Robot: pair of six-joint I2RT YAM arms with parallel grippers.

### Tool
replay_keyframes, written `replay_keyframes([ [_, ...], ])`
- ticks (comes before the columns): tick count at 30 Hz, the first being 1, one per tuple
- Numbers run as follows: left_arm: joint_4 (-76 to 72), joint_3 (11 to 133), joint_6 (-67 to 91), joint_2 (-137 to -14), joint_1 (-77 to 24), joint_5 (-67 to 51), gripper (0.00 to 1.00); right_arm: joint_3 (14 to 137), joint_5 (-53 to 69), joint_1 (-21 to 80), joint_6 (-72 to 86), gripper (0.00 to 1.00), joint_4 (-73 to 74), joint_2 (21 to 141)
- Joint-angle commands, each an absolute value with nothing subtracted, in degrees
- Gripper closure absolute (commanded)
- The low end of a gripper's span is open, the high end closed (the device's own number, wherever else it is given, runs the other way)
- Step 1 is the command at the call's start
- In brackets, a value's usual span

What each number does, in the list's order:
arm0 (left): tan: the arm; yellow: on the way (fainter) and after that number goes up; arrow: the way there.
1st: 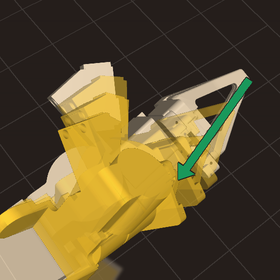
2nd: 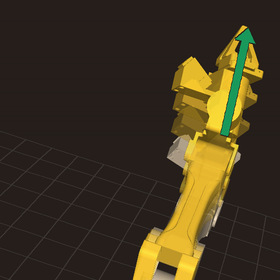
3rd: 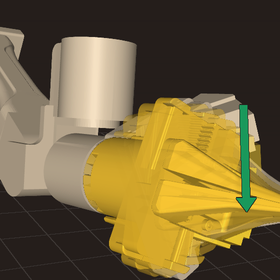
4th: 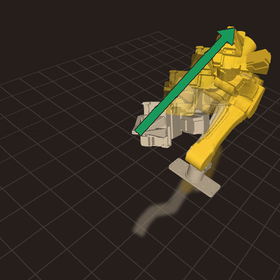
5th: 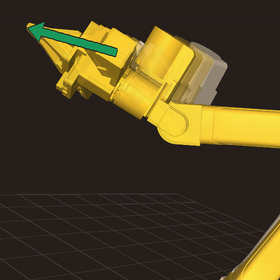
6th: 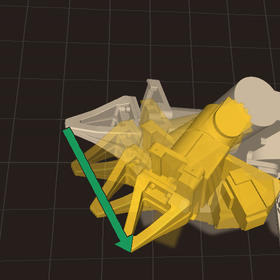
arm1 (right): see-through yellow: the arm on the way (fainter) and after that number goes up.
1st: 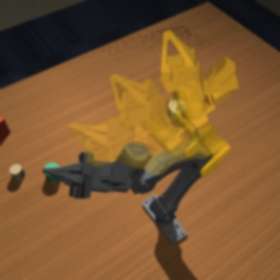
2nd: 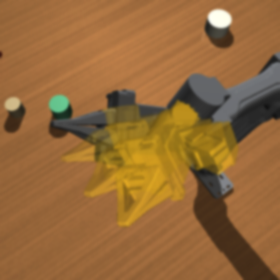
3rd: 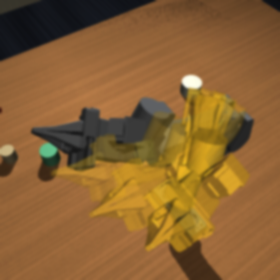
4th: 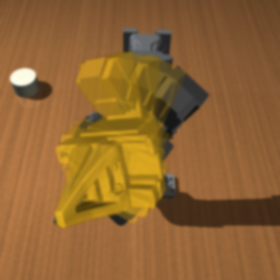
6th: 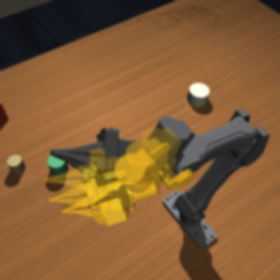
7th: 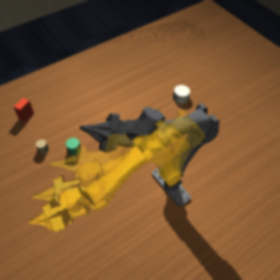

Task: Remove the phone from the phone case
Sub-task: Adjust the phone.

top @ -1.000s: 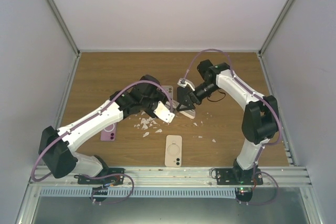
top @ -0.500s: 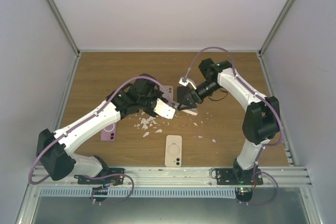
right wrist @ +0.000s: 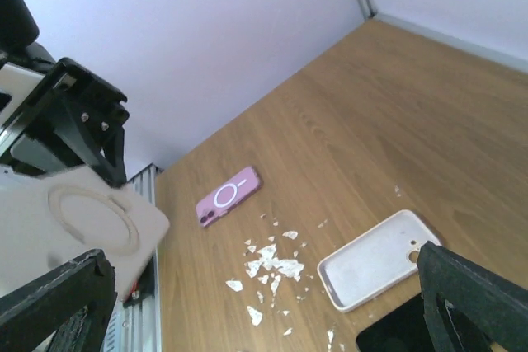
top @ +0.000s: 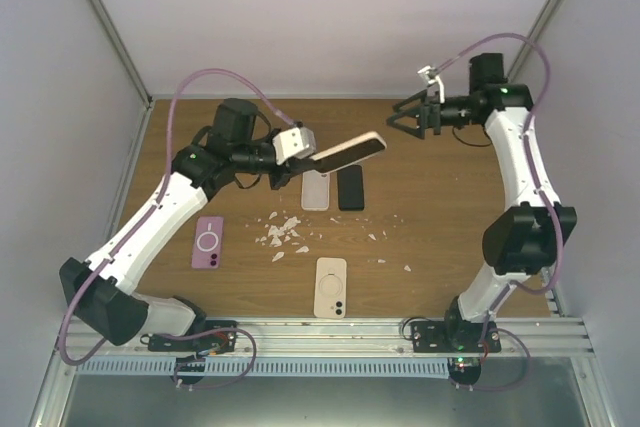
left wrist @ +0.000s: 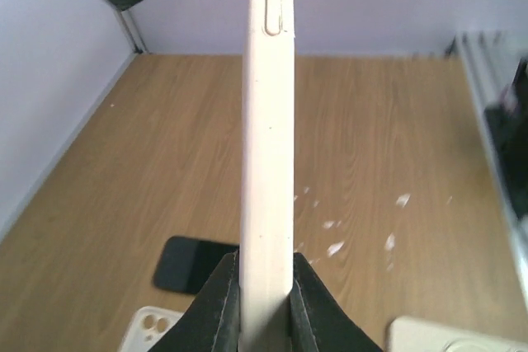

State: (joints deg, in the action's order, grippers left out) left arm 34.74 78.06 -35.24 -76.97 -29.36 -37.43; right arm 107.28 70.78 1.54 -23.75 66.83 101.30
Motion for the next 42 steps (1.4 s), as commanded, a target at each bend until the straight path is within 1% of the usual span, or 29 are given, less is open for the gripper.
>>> replay_keyframes([
  [1,20.14,80.23,-12.18,-74.15,-25.34,-50.30,1.00,100.68,77.51,-2.86,-7.26,0.00,44.45,93.47],
  [3,14.09,78.99,-5.18,-73.04,-23.98,-53.51,1.00,95.65,78.61,-3.52,0.38,0.00,33.86,89.64],
  [6,6.34,76.69,4.01,-71.10,-23.24,-55.34,1.00,90.03,79.12,-3.60,9.72,0.00,20.83,85.14],
  [10,-1.36,75.27,13.90,-70.19,-22.77,-56.75,1.00,84.59,77.76,-3.39,19.49,0.01,7.65,80.49],
  [12,-8.38,73.04,21.17,-69.61,-21.86,-58.12,1.00,81.43,76.76,-2.86,24.88,0.01,-0.12,78.03],
  [16,-18.71,68.28,32.30,-68.81,-21.00,-60.82,1.00,78.52,75.23,-0.36,31.78,0.00,-9.51,75.11],
  [17,-19.94,67.29,33.48,-68.55,-20.93,-60.94,1.00,78.60,74.94,-0.07,32.53,0.00,-10.45,74.65],
  [24,-25.85,62.02,39.11,-66.71,-20.96,-62.75,1.00,81.33,73.25,11.37,35.13,0.00,-11.73,74.55],
  [31,-29.49,59.04,41.56,-65.74,-20.94,-63.28,1.00,77.47,70.36,13.63,42.02,0.01,-16.62,75.83],
  [34,-29.35,58.72,41.30,-66.17,-21.12,-62.88,1.00,75.28,69.42,14.78,45.08,0.06,-20.33,76.02],
  [39,-27.75,59.13,39.50,-67.44,-21.64,-62.12,1.00,74.53,68.20,16.10,46.32,0.13,-21.06,76.82],
  [42,-27.26,59.44,38.67,-68.44,-22.37,-62.05,1.00,74.44,67.46,16.94,46.58,0.23,-21.10,77.61],
])
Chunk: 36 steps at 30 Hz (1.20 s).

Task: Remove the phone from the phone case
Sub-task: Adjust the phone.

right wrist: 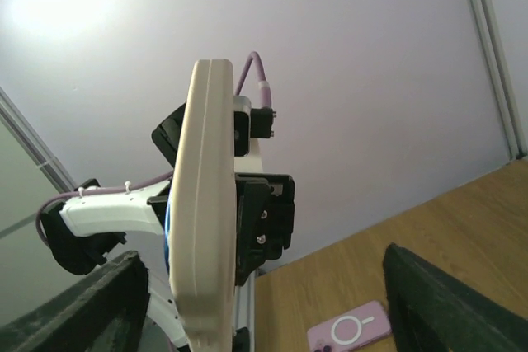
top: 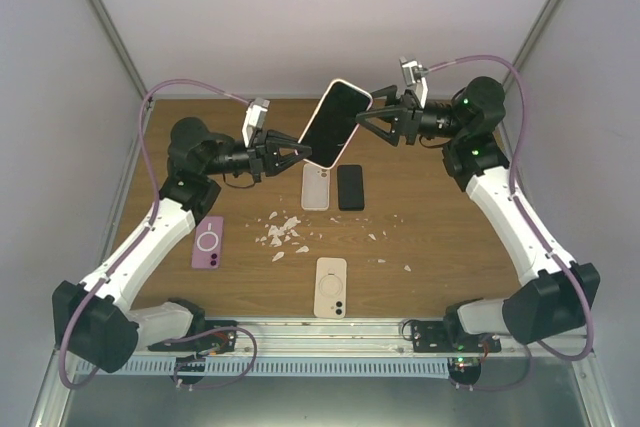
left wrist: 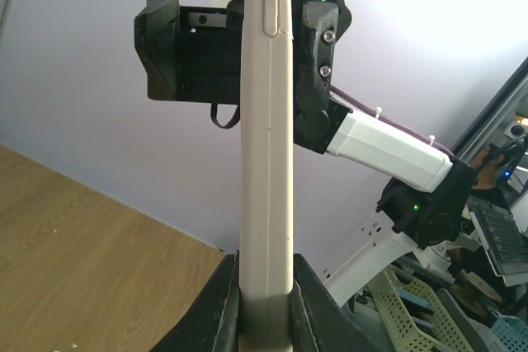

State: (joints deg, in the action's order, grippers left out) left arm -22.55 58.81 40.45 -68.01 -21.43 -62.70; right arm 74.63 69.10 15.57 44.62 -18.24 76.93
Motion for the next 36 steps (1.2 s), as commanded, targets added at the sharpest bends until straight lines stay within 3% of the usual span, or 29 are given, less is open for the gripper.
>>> replay_keyframes([
  [1,-26.87,59.60,38.13,-68.73,-22.56,-61.98,1.00,74.30,67.25,17.08,46.65,0.26,-21.10,77.88],
  [6,-21.82,60.80,33.75,-69.55,-23.57,-61.16,1.00,74.22,66.55,17.15,46.18,0.43,-20.38,78.40],
  [13,-16.26,61.41,28.96,-69.71,-23.83,-59.35,1.00,74.31,65.28,17.01,43.92,0.79,-17.42,78.15],
  [21,-11.51,62.44,24.57,-68.59,-22.98,-58.01,1.00,72.21,65.43,16.17,43.91,0.99,-17.25,76.97],
  [29,-10.30,61.28,23.72,-67.24,-20.30,-60.47,0.67,69.25,68.38,14.13,49.63,1.00,-23.62,75.32],
  [36,-7.16,59.08,19.89,-64.79,-19.09,-61.00,0.61,67.42,69.86,12.60,54.26,1.00,-28.34,73.84],
])
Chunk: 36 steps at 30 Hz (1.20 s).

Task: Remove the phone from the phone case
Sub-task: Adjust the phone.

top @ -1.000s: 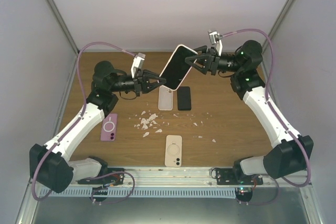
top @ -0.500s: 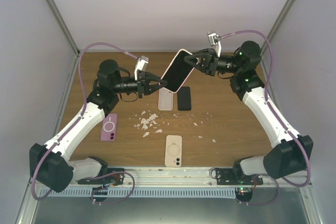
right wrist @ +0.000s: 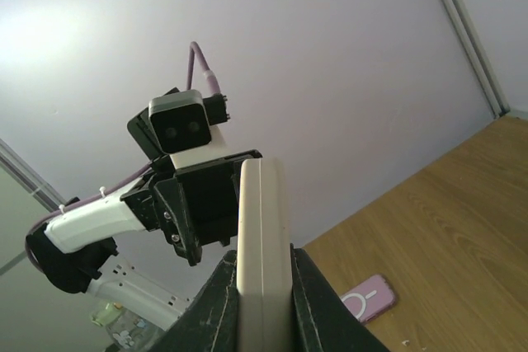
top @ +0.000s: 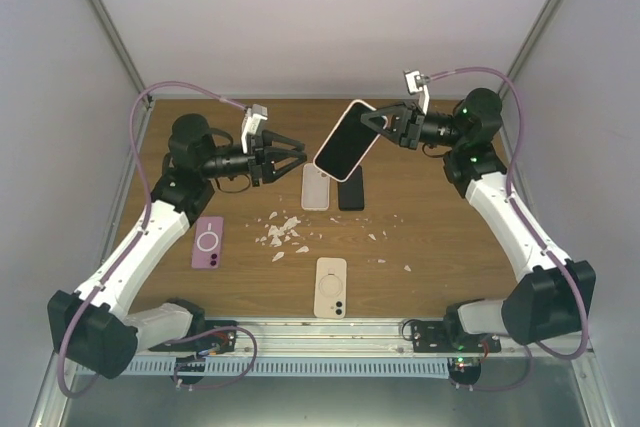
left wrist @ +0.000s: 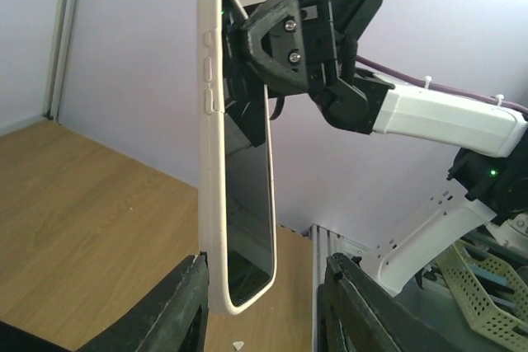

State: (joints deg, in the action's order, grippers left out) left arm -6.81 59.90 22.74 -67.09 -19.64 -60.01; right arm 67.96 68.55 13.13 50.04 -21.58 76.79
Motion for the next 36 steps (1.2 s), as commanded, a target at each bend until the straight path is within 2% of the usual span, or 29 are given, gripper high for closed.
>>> replay_keyframes([
  [1,-7.06,58.86,19.79,-64.58,-19.03,-60.88,0.60,67.09,69.95,12.51,54.58,1.00,-28.94,73.61],
  [7,-6.08,58.62,20.40,-65.37,-19.03,-59.78,0.55,66.84,70.94,12.52,54.39,1.00,-28.83,72.88],
  [24,-0.49,60.66,13.15,-67.33,-22.81,-56.43,0.54,66.70,70.79,12.70,53.24,1.00,-27.41,72.68],
  [36,2.80,62.13,10.81,-68.66,-23.86,-47.48,0.59,67.15,70.93,13.17,52.87,1.00,-26.82,72.97],
])
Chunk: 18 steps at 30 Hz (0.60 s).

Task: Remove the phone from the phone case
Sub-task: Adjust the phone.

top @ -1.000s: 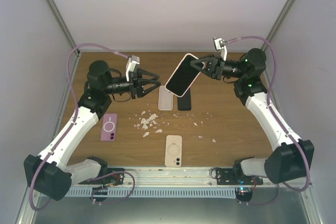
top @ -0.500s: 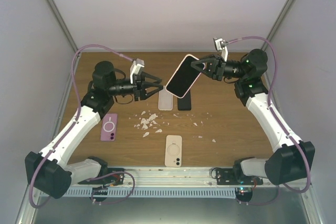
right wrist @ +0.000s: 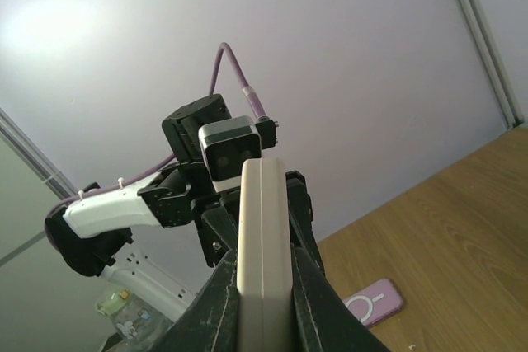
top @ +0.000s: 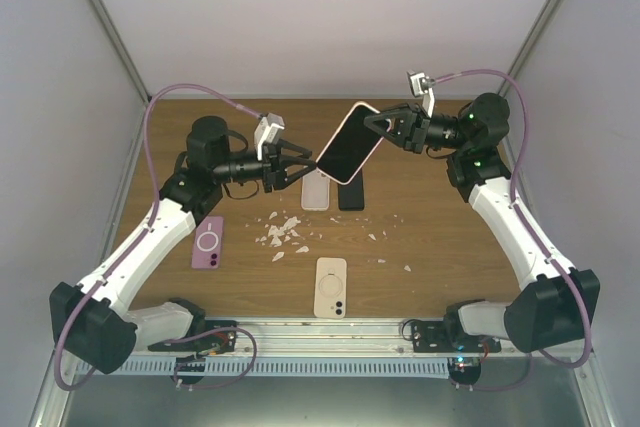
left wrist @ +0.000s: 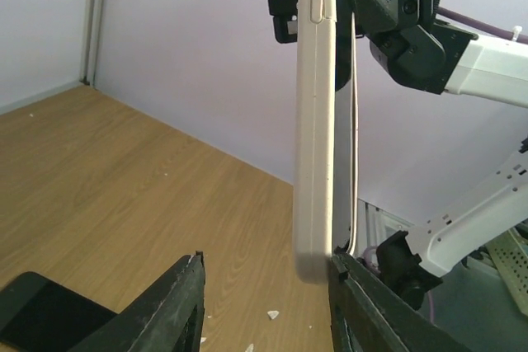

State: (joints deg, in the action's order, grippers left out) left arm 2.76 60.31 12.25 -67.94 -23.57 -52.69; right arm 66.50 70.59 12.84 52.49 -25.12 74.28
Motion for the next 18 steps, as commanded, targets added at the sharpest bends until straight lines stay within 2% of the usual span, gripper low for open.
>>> replay_keyframes([
  [1,2.96,62.18,10.81,-68.79,-23.87,-46.76,0.60,67.19,71.05,13.18,52.89,1.00,-26.76,72.97],
  [18,5.04,62.62,11.24,-71.55,-22.54,-38.29,0.67,66.63,74.38,14.75,57.56,0.99,-32.25,72.61],
])
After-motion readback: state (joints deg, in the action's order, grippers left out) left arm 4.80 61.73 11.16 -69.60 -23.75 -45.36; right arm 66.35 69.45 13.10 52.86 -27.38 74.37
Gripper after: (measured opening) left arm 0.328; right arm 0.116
